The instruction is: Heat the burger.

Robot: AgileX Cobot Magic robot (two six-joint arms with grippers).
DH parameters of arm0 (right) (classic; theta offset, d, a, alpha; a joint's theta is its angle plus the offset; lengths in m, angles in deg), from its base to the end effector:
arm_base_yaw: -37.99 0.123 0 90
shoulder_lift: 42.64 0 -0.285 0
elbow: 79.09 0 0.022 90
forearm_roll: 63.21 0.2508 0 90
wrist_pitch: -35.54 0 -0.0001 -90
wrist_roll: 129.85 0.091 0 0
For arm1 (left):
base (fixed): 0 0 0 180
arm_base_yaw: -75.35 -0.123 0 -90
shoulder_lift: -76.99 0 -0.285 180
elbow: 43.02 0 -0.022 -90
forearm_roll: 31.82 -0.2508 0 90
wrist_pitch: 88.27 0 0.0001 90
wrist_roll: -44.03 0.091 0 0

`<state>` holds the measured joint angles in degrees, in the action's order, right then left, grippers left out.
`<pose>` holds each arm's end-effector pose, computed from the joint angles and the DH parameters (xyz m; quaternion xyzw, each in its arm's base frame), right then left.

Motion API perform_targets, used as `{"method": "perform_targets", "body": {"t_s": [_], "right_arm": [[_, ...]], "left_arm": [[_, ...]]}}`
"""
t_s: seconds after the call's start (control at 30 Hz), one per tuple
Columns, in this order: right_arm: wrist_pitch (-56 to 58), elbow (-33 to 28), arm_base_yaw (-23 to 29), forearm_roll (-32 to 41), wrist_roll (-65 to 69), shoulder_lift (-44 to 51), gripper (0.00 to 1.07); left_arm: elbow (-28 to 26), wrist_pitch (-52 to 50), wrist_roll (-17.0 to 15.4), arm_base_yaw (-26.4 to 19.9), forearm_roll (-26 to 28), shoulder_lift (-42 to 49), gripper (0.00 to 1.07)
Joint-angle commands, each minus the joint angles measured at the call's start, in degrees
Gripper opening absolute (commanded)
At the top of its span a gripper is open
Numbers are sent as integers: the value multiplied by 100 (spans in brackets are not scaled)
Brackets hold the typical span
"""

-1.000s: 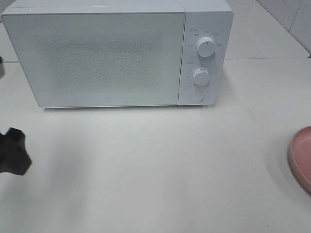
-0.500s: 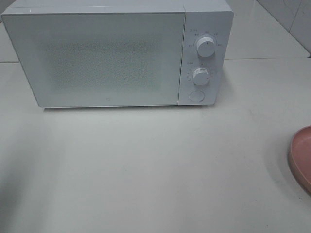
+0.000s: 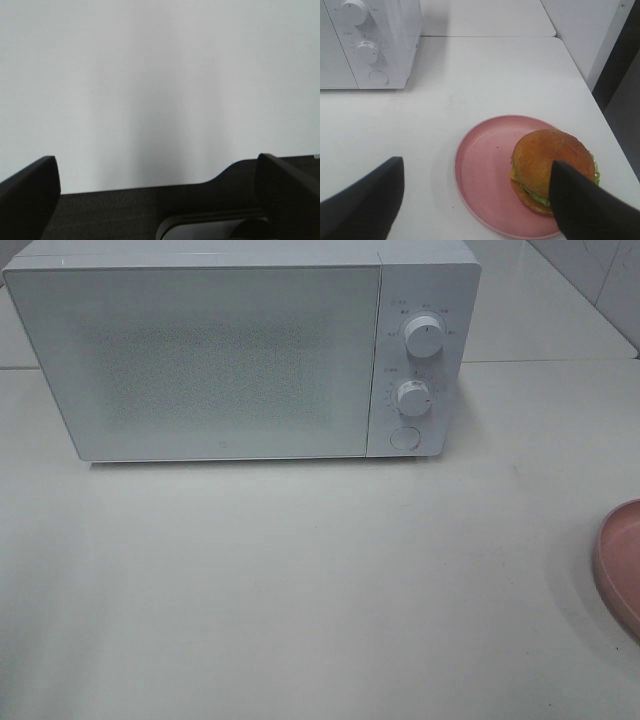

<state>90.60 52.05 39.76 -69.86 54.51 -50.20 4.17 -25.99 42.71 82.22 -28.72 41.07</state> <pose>-0.0011 -0.0087 0.2845 0.0180 0.8249 -0.0279 0.5643 0.0661 -0.0124 0.2673 0.0413 0.9535 -0.0478 0.2947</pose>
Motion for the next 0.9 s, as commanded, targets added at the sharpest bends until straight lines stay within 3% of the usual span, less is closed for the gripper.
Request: {"method": "perform_targets", "body": {"t_s": [0.03, 0.33, 0.53, 0.67, 0.9], "right_arm": [[0, -6, -29, -11, -86, 143, 75], [0, -6, -29, -11, -86, 143, 75], [0, -6, -29, -11, -86, 143, 75], [0, -6, -29, -11, -86, 143, 75], [0, -6, -23, -11, -92, 138, 75]], "left_arm": [[29, -80, -6, -11, -6, 390, 98], [29, -92, -6, -29, 132, 1833, 98], [29, -92, -6, -619, 132, 2945, 98], [40, -97, -6, -854, 143, 2951, 98], [40, -97, -11, -877, 143, 2991, 98]]}}
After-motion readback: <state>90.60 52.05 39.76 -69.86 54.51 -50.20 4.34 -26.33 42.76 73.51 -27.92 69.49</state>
